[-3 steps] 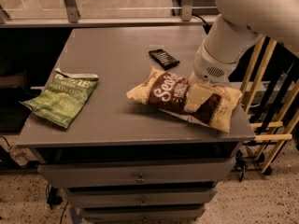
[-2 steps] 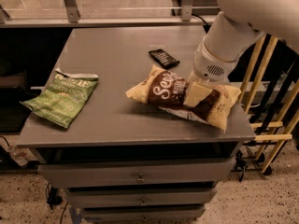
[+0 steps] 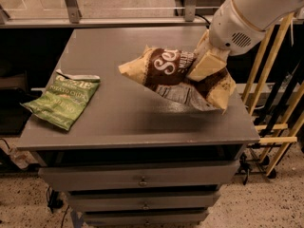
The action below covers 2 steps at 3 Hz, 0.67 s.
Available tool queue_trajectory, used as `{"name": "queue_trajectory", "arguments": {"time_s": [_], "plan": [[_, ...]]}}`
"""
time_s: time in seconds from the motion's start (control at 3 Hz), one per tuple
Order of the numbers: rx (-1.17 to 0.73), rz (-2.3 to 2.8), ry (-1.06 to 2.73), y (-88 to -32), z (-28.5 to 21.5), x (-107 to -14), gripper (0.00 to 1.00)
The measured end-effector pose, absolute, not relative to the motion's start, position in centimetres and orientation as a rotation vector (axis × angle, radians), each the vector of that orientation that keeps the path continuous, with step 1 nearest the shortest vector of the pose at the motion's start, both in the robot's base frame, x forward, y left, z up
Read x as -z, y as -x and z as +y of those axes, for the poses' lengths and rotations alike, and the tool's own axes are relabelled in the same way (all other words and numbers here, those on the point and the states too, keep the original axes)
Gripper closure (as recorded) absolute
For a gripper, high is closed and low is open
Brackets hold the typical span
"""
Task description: Move brown chip bag near green jalapeno chip bag
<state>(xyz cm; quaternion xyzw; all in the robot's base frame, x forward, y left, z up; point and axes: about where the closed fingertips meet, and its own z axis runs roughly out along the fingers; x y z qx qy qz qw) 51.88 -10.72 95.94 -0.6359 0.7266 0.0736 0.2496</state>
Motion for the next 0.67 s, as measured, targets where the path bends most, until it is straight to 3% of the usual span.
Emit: {"name": "queue_trajectory", "arguments": {"time_s": [0.67], "plan": [[-0.184,1.919,1.796,-52.7,-8.0,-96.3,1.0]]}}
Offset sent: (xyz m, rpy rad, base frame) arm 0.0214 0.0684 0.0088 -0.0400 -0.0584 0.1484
